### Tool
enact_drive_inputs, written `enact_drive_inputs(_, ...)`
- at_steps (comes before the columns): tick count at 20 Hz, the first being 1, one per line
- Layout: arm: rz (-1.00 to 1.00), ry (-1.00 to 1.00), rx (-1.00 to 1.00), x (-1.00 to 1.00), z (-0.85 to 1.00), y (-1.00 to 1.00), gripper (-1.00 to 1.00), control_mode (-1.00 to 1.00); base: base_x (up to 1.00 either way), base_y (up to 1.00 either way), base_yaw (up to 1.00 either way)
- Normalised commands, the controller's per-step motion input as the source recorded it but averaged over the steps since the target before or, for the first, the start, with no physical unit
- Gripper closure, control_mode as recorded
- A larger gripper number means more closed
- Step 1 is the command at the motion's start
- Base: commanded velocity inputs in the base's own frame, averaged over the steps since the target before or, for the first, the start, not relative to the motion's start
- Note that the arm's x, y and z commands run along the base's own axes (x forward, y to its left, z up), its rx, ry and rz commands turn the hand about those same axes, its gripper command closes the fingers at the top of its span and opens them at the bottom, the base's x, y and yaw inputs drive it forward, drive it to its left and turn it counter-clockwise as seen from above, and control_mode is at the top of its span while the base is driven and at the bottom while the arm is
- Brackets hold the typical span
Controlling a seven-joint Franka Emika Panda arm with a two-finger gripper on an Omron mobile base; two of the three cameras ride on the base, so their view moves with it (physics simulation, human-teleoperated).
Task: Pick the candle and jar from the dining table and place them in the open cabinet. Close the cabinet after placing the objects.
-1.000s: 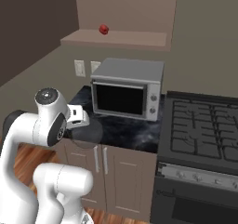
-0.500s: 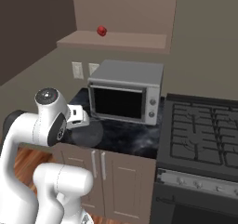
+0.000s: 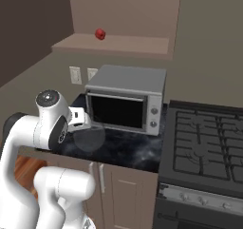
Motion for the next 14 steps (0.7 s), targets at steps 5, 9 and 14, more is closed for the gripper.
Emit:
enact_drive_inputs(5,0.00,0.00,0.00,0.00,0.00,0.00,1.00,1.00,0.35,0.00,0.00)
enact_drive_inputs(9,0.00,0.00,0.00,0.00,0.00,0.00,1.00,1.00,0.28,0.00,0.00)
enact_drive_inputs(14,0.00,0.00,0.00,0.00,0.00,0.00,1.00,1.00,0.13,0.00,0.00)
